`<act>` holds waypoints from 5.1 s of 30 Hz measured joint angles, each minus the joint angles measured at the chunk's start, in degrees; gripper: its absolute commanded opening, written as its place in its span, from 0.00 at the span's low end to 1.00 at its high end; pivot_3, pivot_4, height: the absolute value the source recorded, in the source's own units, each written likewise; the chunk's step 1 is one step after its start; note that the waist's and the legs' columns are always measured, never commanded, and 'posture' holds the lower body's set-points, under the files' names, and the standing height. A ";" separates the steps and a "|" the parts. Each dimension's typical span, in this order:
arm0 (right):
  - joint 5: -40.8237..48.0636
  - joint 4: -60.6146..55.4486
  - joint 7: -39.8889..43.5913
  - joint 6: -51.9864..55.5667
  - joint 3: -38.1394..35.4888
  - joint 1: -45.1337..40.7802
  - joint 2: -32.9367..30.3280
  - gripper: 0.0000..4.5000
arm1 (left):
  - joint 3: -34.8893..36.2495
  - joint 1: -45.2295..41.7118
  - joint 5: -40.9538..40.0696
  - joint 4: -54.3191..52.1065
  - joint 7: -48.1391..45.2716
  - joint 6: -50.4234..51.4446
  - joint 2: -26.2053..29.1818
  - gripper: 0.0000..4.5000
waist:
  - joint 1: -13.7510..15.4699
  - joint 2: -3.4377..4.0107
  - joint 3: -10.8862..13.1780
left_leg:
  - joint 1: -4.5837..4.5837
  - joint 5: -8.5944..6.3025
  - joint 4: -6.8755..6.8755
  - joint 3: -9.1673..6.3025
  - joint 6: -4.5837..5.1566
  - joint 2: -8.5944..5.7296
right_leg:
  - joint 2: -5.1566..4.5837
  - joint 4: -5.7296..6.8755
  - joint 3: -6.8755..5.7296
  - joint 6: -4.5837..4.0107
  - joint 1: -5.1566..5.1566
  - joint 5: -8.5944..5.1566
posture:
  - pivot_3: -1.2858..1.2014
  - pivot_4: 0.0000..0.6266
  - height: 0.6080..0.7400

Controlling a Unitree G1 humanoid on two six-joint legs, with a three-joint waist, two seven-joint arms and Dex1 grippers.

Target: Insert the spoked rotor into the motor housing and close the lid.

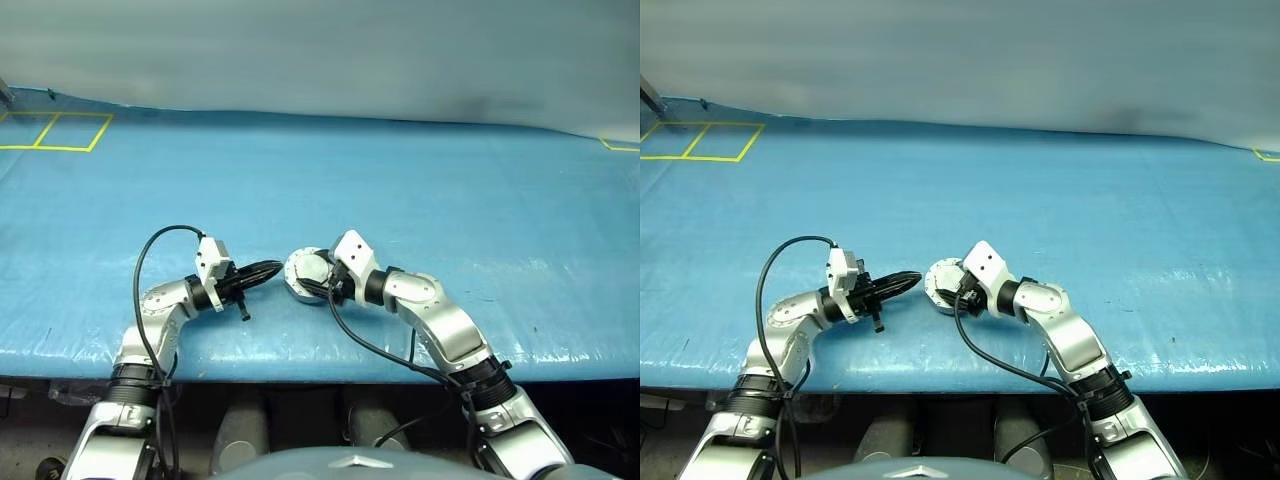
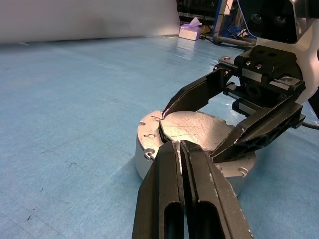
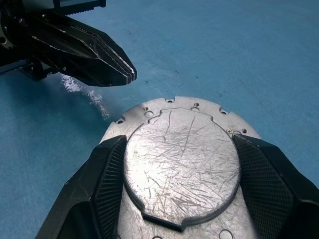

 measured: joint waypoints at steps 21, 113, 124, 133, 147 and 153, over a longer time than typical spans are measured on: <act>0.43 -0.62 -0.68 0.77 -0.82 0.92 0.36 0.80 | -4.30 -2.32 6.41 2.91 0.69 -4.37 -0.15 0.00 | 0.27 -0.05 -0.08 | 0.03 0.00 0.03 -0.01 0.00 -0.02 | -0.02 -0.01 0.00 0.00 0.06 0.00 | 0.52 0.24 1.00; 61.29 -2.27 -26.92 20.35 -36.00 5.33 22.41 0.27 | 8.76 5.10 -15.46 -7.99 14.93 15.31 -13.22 0.88 | -0.75 0.18 0.13 | -0.97 0.00 -0.08 -0.11 0.01 0.00 | 0.06 -0.06 -0.02 0.43 -0.85 0.25 | 0.52 0.24 1.00; 63.14 -2.70 -27.17 19.26 -33.43 3.66 22.61 0.27 | 12.11 5.56 -34.60 -12.08 16.45 34.11 -16.74 0.99 | -1.06 0.18 0.13 | -0.98 0.00 -0.05 -0.14 0.01 -0.01 | 0.07 -0.05 -0.04 0.44 -0.83 0.25 | 0.52 0.24 1.00; 63.13 -4.12 -27.09 19.24 -31.11 4.07 22.11 0.27 | 14.28 2.56 -41.84 -11.69 20.46 40.30 -20.33 0.99 | -1.07 0.17 0.13 | -0.99 0.00 0.01 -0.16 0.01 -0.02 | 0.08 -0.05 -0.05 0.43 -0.81 0.26 | 0.52 0.24 1.00; 63.20 -7.45 -25.65 20.52 -25.71 5.94 20.46 0.27 | 14.38 -2.21 -40.50 -7.00 19.95 38.99 -23.23 0.99 | -1.31 0.17 0.13 | -0.99 0.00 0.03 -0.18 0.01 -0.04 | 0.09 -0.06 -0.05 0.43 -0.78 0.27 | 0.52 0.24 1.00; 62.99 -7.29 -25.93 20.34 -26.00 5.94 20.23 0.27 | 14.89 -2.18 -40.50 -7.00 19.24 38.13 -24.01 0.65 | -1.31 0.17 0.13 | -1.00 0.00 0.03 -0.19 0.01 -0.04 | 0.09 -0.05 -0.05 0.44 -0.78 0.27 | 0.52 0.24 1.00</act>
